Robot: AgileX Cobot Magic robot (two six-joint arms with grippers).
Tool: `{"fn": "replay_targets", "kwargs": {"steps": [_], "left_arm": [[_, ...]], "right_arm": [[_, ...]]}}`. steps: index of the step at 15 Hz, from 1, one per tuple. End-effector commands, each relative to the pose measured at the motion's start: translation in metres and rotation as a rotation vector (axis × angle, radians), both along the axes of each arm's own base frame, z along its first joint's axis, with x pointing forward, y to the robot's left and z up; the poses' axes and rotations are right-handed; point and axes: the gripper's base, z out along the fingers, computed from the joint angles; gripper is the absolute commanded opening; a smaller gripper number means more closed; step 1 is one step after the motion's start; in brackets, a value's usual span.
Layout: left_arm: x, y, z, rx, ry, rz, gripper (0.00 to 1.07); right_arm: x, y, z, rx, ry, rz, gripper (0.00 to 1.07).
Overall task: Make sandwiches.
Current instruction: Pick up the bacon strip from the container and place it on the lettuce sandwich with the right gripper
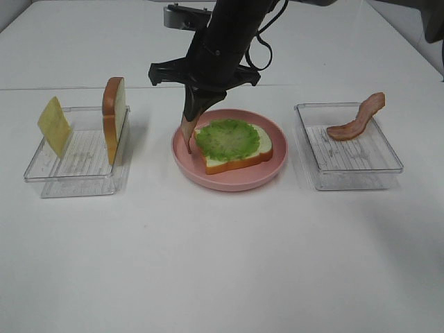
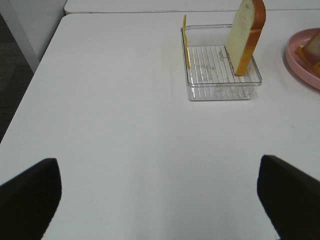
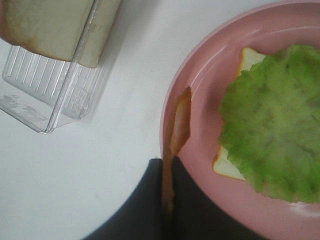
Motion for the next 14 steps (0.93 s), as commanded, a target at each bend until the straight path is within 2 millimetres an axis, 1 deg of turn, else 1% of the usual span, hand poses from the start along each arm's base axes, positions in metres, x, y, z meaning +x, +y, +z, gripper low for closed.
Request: {"fn": "replay_targets", "kwargs": {"steps": [1, 3, 7, 10, 11, 12, 14], "left_arm": [[-0.002, 0.000, 0.000, -0.003, -0.014, -0.003, 1.00], [-0.002, 0.000, 0.000, -0.003, -0.014, -0.003, 1.00], [-0.002, 0.000, 0.000, -0.003, -0.014, -0.003, 1.00], [-0.002, 0.000, 0.000, -0.003, -0.014, -0.003, 1.00], [-0.002, 0.000, 0.000, -0.003, -0.014, -0.003, 1.00], [-0.002, 0.000, 0.000, -0.003, -0.014, -0.003, 1.00], [-0.002, 0.000, 0.000, -0.003, -0.014, -0.003, 1.00]], "right_arm": [[0.004, -0.003, -0.006, -0.063, -0.042, 0.026, 0.00], [0.011, -0.012, -0.015, -0.174, -0.092, 0.039, 0.00], [0.015, -0.013, -0.031, -0.206, -0.099, 0.049, 0.00], [0.017, -0.012, -0.031, -0.200, -0.122, 0.061, 0.00], [0.019, -0.013, -0.031, -0.223, -0.151, 0.074, 0.01], [0.020, -0.014, -0.031, -0.232, -0.160, 0.076, 0.05], [0.022, -0.017, -0.031, -0.273, -0.185, 0.087, 0.11]]}}
